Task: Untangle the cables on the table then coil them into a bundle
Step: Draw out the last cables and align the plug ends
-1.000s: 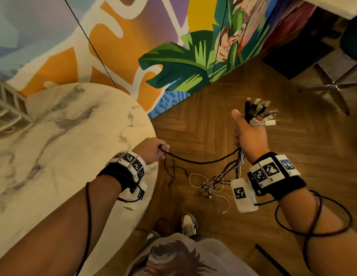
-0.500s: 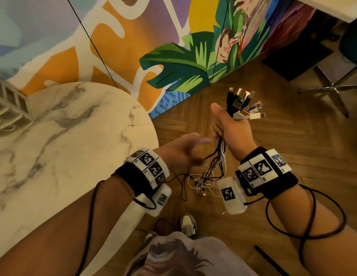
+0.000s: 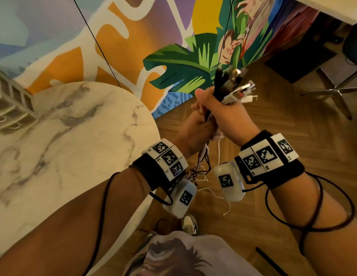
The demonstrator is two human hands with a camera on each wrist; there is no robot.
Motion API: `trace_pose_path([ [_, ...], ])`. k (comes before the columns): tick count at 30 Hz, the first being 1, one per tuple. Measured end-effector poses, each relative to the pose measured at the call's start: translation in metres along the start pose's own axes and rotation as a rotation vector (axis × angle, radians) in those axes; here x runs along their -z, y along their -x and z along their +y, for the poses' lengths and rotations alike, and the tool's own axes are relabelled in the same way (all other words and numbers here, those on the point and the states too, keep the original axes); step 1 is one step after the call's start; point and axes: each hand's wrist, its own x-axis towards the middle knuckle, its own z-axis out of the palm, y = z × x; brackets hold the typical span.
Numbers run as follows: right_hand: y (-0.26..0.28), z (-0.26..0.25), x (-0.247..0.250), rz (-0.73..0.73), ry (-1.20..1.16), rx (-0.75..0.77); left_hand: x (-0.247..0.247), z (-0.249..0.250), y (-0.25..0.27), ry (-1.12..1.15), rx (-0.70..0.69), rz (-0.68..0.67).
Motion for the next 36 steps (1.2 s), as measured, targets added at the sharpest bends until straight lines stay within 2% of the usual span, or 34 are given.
trace_pose_path([
  [2,0.001,0.009,-0.004,-0.068,-0.086,-0.055,0.003,0.003,0.001,0.034,0.047,0.113],
  [5,0.009,0.026,-0.022,-0.310,-0.288,-0.110,0.018,0.015,0.003,0.176,0.140,0.227],
  [10,0.013,0.037,-0.047,-0.405,-0.319,-0.190,0.041,0.037,0.006,0.249,0.071,0.147],
  [13,0.008,0.032,-0.060,-0.412,-0.273,-0.136,0.053,0.044,0.009,0.029,-0.002,0.127],
  [17,-0.002,0.042,-0.082,-0.440,0.029,-0.059,0.073,0.049,0.015,-0.302,-0.041,0.188],
  [22,-0.002,0.101,-0.086,-0.362,0.294,-0.270,0.119,0.069,0.015,-0.507,-0.090,0.426],
  [29,0.007,0.156,-0.065,-0.218,0.516,-0.551,0.164,0.104,0.024,-0.839,-0.254,0.573],
  [31,0.005,0.163,-0.062,-0.206,0.523,-0.600,0.174,0.105,0.025,-0.882,-0.282,0.577],
  [33,0.000,0.160,-0.065,-0.203,0.496,-0.636,0.175,0.099,0.028,-1.036,-0.317,0.546],
  [36,-0.011,0.146,-0.075,-0.156,0.386,-0.606,0.172,0.080,0.033,-1.198,-0.361,0.324],
])
